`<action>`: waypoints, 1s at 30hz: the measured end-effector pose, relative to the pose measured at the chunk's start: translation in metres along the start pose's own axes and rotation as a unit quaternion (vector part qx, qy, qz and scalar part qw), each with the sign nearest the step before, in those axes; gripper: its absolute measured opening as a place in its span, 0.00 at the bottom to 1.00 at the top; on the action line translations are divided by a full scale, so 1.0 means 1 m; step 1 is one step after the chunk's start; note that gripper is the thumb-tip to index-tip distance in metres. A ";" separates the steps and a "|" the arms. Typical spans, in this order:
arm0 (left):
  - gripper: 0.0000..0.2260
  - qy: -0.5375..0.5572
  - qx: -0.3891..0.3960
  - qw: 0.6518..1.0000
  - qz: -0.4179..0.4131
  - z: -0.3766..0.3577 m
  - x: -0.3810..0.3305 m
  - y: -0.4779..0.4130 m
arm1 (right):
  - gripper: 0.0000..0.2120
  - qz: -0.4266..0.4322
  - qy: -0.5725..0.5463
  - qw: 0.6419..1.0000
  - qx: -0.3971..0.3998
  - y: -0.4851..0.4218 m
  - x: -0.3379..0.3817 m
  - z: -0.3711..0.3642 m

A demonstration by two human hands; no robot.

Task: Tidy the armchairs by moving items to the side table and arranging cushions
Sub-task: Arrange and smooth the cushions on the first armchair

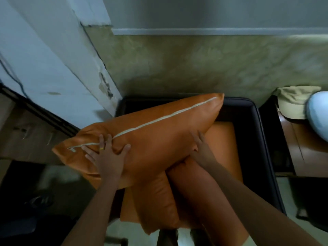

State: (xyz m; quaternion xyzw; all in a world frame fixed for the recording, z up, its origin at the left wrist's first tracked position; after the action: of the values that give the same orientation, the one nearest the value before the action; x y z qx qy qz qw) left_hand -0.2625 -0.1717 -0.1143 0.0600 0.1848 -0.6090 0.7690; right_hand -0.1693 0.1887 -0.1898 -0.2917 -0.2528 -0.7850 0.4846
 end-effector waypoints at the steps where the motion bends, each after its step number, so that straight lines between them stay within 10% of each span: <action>1: 0.42 -0.009 -0.003 1.000 -0.002 -0.004 -0.001 -0.004 | 0.32 0.011 0.018 1.000 -0.003 -0.021 -0.003 0.001; 10: 0.26 -0.004 -0.102 0.995 0.003 0.039 0.006 -0.017 | 0.33 -0.073 0.098 0.992 -0.034 -0.172 -0.057 0.017; 22: 0.41 0.122 -0.138 0.958 0.220 0.035 0.052 -0.024 | 0.44 -0.249 -0.026 0.968 -0.030 -0.235 -0.105 0.035; 30: 0.45 0.181 -0.121 0.955 0.203 0.029 0.056 -0.040 | 0.38 -0.184 -0.091 0.976 -0.066 -0.238 -0.095 0.037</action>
State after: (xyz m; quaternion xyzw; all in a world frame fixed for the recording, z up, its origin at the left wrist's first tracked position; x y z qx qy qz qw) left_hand -0.2839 -0.2424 -0.1021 0.1121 0.3770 -0.3919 0.8317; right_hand -0.3437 0.3678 -0.2578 -0.3422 -0.2930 -0.8456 0.2864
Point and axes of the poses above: each hand's wrist, its own y-axis away from the middle knuckle, its own z-axis out of the back of the hand, x = y × z, the point moved 7 cm from there along -y, towards the middle knuckle, and after that the axes turned 14 degrees about -x, right-handed, at the moved point
